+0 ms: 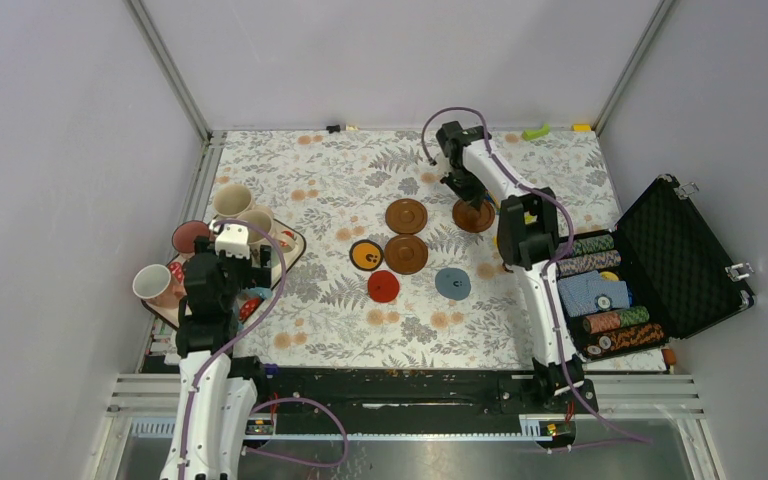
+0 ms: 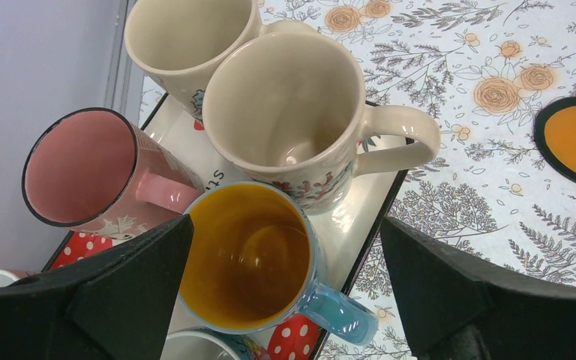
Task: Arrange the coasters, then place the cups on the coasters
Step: Move the coaster to the center of the board.
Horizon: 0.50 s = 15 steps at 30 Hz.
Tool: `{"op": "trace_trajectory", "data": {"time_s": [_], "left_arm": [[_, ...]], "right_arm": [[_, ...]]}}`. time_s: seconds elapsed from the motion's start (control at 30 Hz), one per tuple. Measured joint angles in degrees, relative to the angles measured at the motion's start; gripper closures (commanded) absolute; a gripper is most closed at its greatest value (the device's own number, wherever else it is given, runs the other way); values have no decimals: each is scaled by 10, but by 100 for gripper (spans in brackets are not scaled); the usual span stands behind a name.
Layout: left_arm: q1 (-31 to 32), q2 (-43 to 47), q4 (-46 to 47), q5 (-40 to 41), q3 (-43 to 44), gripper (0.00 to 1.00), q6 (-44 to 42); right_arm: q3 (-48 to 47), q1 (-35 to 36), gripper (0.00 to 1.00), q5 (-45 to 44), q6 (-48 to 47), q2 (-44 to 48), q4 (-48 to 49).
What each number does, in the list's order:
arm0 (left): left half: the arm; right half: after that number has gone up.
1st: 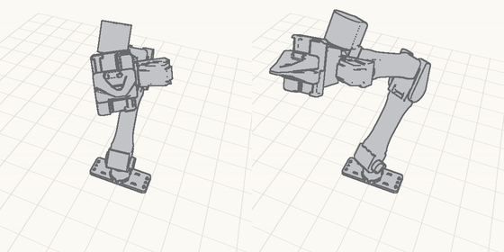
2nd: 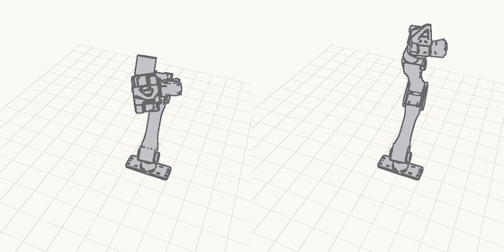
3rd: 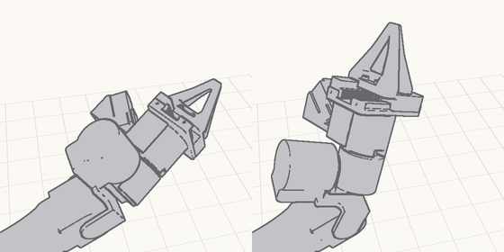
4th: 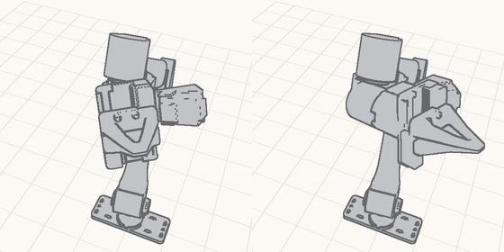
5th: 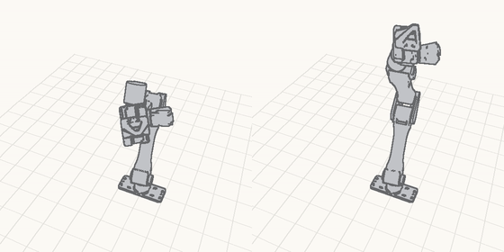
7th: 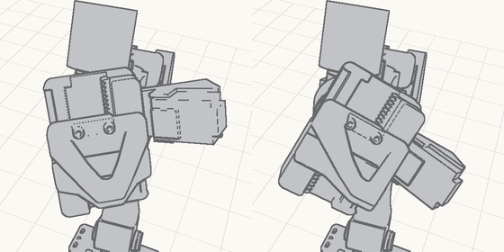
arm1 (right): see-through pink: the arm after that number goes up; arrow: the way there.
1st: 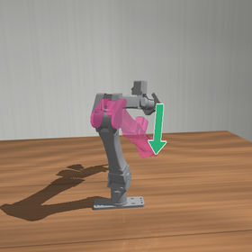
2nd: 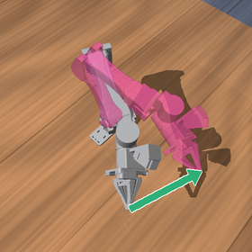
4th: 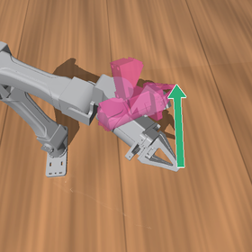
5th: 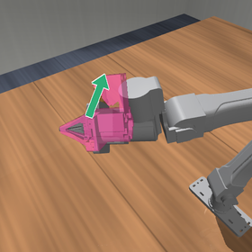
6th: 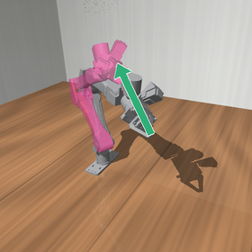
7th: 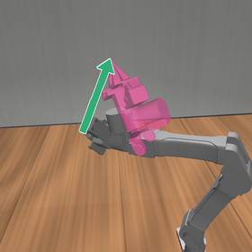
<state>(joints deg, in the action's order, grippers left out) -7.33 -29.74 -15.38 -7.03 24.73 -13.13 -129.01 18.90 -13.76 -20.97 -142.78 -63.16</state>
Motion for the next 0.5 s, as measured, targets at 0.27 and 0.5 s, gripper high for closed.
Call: {"op": "trace_trajectory", "data": {"time_s": [0.27, 0.5], "left_arm": [[0, -2, 0, 2, 0, 1, 0], [0, 0, 0, 2, 0, 1, 0]], "right_arm": [[-50, 46, 99, -54, -56, -26, -43], [79, 61, 45, -51, -104, 22, -17]]}}
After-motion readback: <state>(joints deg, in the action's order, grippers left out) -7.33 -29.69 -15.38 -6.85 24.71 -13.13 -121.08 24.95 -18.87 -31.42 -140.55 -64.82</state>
